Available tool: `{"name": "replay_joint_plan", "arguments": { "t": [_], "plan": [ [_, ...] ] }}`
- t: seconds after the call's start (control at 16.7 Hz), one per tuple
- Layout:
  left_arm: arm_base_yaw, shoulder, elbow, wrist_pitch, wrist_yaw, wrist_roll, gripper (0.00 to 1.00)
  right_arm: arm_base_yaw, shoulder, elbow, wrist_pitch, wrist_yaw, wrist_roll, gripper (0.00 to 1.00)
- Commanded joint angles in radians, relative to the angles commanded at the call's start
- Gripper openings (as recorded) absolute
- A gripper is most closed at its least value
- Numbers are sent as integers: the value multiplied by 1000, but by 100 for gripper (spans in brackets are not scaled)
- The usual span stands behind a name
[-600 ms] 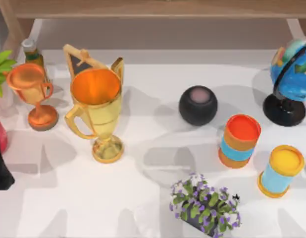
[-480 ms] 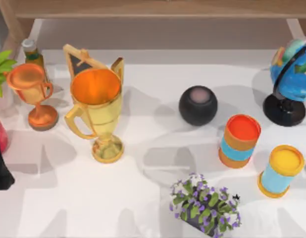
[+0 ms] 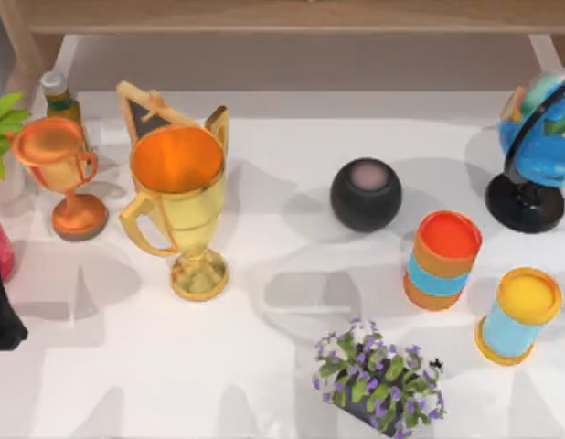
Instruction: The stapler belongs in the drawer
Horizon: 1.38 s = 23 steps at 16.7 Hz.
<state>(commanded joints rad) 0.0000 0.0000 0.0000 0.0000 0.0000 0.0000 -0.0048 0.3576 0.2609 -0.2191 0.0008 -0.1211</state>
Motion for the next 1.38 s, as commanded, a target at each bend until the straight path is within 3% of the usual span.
{"name": "replay_joint_plan", "arguments": {
  "t": [0.84,1.38],
  "plan": [
    [0,0,0,0,0,0,100,-25,1138,663,-617,3,-319,100],
    [0,0,0,0,0,0,100,-14,1340,809,-726,-3,-383,100]
  ]
}}
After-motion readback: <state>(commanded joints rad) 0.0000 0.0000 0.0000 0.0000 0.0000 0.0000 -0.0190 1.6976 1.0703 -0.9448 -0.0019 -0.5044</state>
